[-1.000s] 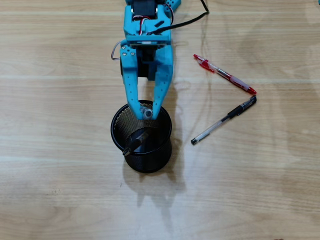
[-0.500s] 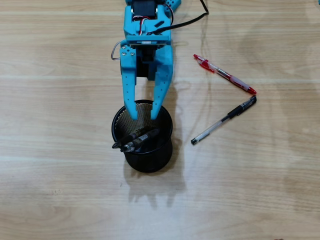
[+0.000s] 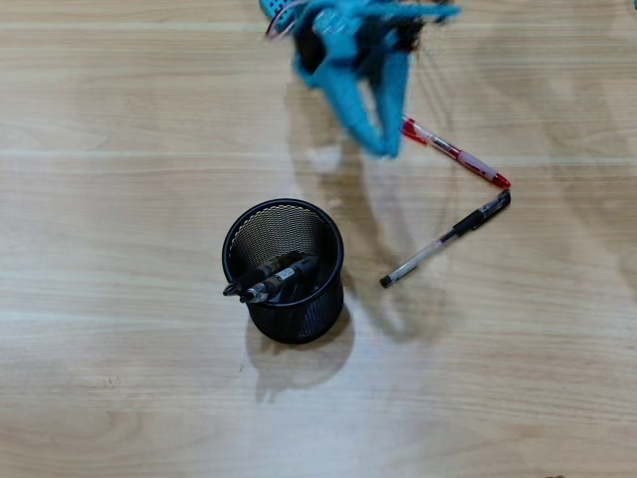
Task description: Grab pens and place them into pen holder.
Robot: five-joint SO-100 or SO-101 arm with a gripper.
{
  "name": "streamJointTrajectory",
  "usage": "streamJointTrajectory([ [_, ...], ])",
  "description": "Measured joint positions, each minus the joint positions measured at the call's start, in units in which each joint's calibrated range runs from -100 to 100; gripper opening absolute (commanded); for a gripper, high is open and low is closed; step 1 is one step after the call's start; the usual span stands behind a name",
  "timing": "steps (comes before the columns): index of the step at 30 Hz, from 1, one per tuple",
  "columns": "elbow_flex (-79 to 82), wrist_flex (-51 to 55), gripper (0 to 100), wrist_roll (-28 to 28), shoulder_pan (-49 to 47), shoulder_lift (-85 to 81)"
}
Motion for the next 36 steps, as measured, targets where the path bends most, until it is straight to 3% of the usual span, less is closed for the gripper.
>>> streamJointTrajectory([
  [7,0.1,29.6,3,3.2,-7.4,-6.5],
  [15,-1.6,49.6,3,3.3,-13.1,-7.1],
  [26,-26.6,79.2,3,0.4,-19.8,5.2],
  [29,-34.4,84.4,3,0.0,-20.5,12.1],
  [36,-39.6,85.0,3,-1.8,-22.2,22.8],
])
